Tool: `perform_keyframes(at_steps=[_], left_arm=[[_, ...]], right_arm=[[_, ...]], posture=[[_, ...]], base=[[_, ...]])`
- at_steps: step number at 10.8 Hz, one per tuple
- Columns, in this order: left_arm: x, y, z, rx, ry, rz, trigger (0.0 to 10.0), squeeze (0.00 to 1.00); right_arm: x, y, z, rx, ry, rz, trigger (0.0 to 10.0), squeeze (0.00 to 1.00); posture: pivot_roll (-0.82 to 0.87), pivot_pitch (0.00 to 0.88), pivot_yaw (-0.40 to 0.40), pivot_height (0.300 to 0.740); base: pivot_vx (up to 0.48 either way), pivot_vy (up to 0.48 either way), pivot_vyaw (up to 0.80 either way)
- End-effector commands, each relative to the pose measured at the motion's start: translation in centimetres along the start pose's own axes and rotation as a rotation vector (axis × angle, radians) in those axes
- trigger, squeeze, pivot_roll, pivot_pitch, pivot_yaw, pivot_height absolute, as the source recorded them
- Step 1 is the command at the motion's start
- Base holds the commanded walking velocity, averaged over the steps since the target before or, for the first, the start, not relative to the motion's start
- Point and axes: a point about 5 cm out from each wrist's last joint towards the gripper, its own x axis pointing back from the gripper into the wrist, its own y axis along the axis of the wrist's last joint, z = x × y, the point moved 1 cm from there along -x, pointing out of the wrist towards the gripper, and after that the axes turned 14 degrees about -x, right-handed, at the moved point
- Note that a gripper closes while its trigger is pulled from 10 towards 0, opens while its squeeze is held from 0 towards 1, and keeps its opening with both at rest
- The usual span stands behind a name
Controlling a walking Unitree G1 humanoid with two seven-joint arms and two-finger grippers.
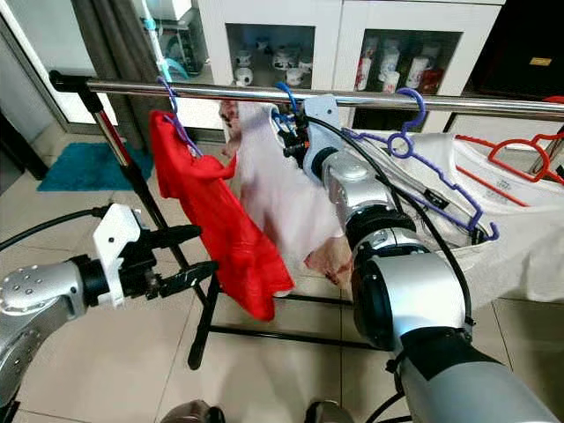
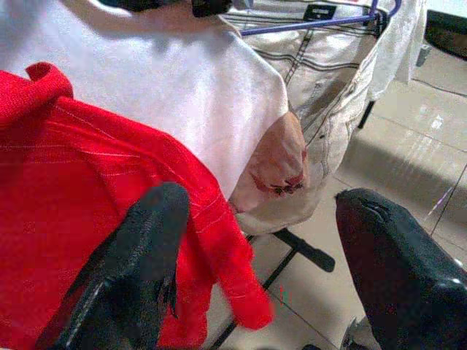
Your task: Hang hanger
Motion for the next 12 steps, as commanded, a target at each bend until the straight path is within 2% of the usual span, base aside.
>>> perform_keyframes(at_steps=[1, 4, 6, 7, 8, 10, 11, 12], left_arm=[[-0.2, -0.1, 0.1, -0.010, 0.010, 0.003, 10.0, 0.00], [-1.2, -0.1, 0.3, 0.005, 0.047, -0.036, 10.0, 0.00], [-2.3, -0.1, 0.4, 0.010, 0.060, -0.065, 10.0, 0.00], [-2.5, 0.0, 0.4, 0.012, 0.064, -0.070, 10.0, 0.00], [-2.8, -0.1, 0.2, 0.022, 0.089, -0.072, 10.0, 0.00], [-3.2, -1.3, -0.4, 0.051, 0.170, -0.026, 10.0, 0.00], [-3.3, -1.6, -0.7, 0.052, 0.188, -0.017, 10.0, 0.00], [-3.3, -2.0, -1.0, 0.052, 0.231, -0.003, 10.0, 0.00]], right_arm=[[0.2, 0.0, -0.4, 0.005, -0.002, 0.007, 0.0, 0.00], [0.5, 1.1, -1.1, -0.002, 0.004, -0.042, 0.0, 0.00], [0.9, 3.6, -1.4, 0.003, 0.034, -0.142, 0.0, 0.00], [1.0, 3.8, -1.5, 0.005, 0.044, -0.148, 0.0, 0.00], [1.1, 3.6, -1.5, 0.024, 0.071, -0.142, 0.0, 0.00], [2.0, 1.0, -1.7, 0.054, 0.124, -0.115, 0.0, 0.00], [2.6, 0.4, -1.9, 0.054, 0.122, -0.131, 0.0, 0.00], [4.0, -0.5, -2.0, 0.036, 0.100, -0.176, 0.0, 0.00]], posture=[[0.10, 0.045, 0.067, 0.740], [0.05, 0.037, 0.061, 0.740], [0.02, 0.027, 0.052, 0.740], [0.02, 0.027, 0.052, 0.740], [0.01, 0.026, 0.029, 0.740], [0.01, 0.041, 0.002, 0.740], [0.02, 0.045, -0.001, 0.740], [0.02, 0.054, 0.001, 0.740]], base=[[0.000, 0.000, 0.00], [0.000, 0.000, 0.00], [0.000, 0.000, 0.00], [0.000, 0.000, 0.00], [0.000, 0.000, 0.00], [0.000, 0.000, 0.00], [0.000, 0.000, 0.00], [0.000, 0.000, 0.00]])
